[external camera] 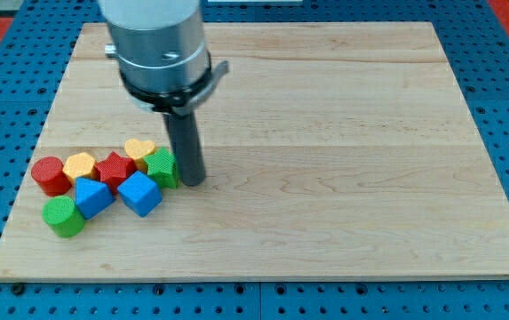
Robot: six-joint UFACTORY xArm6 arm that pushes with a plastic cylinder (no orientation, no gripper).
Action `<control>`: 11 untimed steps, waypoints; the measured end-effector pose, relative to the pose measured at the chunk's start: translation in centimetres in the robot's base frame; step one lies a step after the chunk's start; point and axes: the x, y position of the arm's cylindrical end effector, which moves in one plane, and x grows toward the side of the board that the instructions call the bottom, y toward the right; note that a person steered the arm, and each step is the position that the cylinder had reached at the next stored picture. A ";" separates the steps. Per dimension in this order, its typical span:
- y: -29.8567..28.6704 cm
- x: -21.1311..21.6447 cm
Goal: Push red circle right a bit
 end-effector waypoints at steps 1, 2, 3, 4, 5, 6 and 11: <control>-2.4 6.4; -8.3 10.3; -14.0 8.2; -15.8 5.9; -15.8 6.0; -15.5 6.7; -17.8 1.9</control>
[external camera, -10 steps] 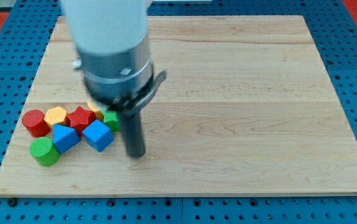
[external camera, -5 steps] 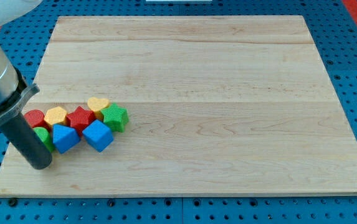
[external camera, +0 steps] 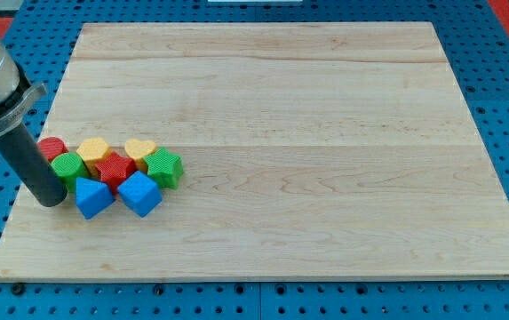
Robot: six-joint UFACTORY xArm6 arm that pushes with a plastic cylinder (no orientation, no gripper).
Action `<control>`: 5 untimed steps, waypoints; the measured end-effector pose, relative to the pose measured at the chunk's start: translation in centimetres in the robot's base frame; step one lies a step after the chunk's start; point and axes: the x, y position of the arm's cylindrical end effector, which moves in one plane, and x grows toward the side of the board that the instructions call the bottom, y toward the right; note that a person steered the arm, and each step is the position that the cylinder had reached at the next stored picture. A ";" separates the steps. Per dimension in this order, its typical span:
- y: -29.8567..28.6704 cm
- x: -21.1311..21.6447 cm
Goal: Push red circle right a bit
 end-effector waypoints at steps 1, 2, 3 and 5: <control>-1.6 1.4; -6.3 0.2; -6.4 -0.7; -3.5 -5.0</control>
